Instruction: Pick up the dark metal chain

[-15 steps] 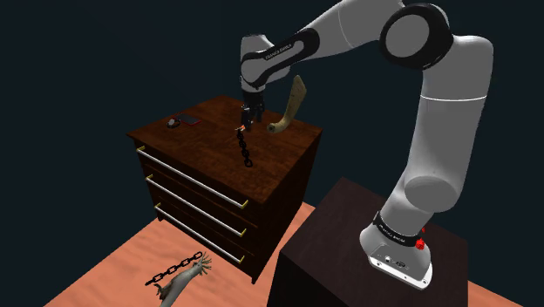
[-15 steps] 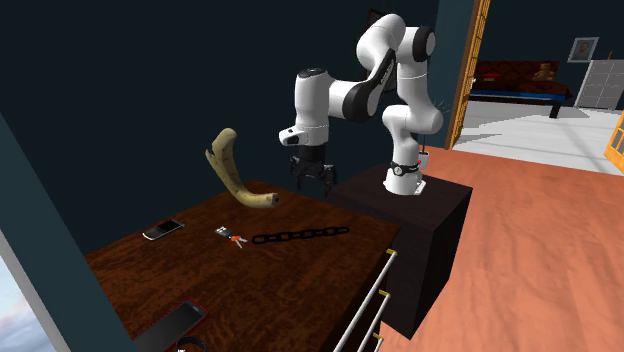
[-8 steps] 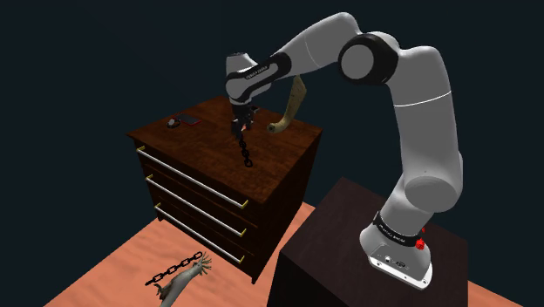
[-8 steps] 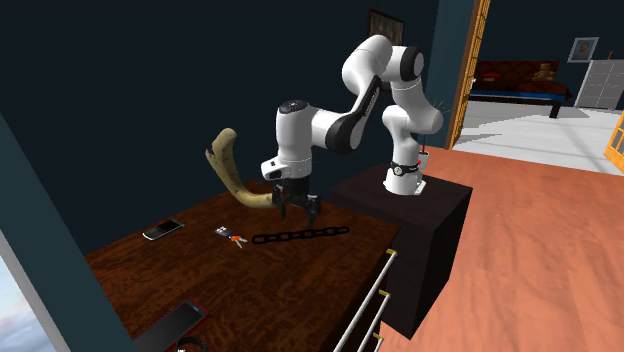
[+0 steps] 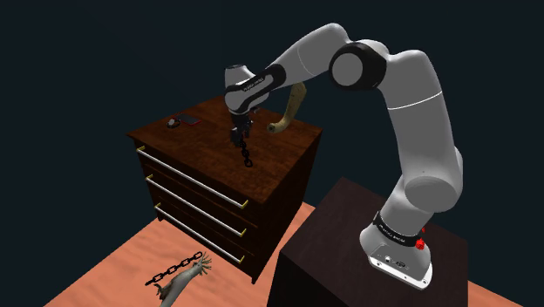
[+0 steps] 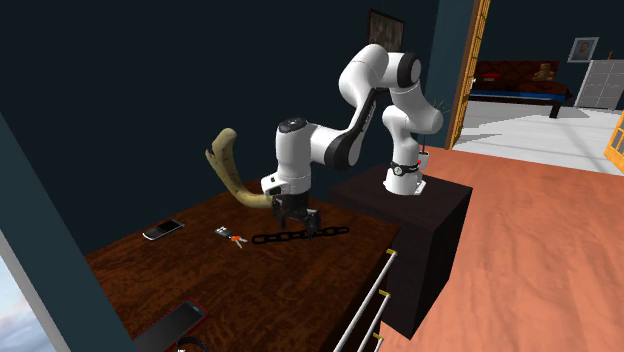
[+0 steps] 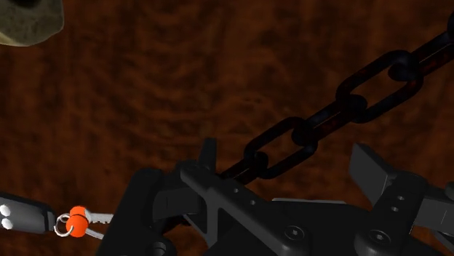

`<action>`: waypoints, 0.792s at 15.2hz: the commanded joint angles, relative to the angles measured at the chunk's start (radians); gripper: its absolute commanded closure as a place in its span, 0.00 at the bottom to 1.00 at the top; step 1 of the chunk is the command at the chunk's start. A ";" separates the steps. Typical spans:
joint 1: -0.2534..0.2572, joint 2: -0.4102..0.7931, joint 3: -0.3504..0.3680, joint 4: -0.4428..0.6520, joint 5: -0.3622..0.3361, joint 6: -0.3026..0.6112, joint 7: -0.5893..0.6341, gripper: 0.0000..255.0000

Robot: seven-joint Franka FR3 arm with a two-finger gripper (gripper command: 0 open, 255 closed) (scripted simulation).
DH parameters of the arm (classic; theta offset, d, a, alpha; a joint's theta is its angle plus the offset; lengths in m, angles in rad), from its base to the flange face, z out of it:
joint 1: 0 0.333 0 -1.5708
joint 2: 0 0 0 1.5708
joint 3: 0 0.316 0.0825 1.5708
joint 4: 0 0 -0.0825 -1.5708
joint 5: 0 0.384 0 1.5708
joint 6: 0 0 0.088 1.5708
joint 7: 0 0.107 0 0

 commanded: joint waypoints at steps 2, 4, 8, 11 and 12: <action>-0.001 0.006 0.000 0.000 0.000 0.007 0.000 1.00; -0.001 0.007 0.000 -0.001 0.000 0.008 -0.001 1.00; -0.001 0.007 0.000 0.000 0.000 0.008 -0.001 1.00; -0.001 0.007 0.000 0.000 0.000 0.007 -0.001 1.00; -0.001 -0.001 0.000 0.001 0.000 -0.002 -0.001 1.00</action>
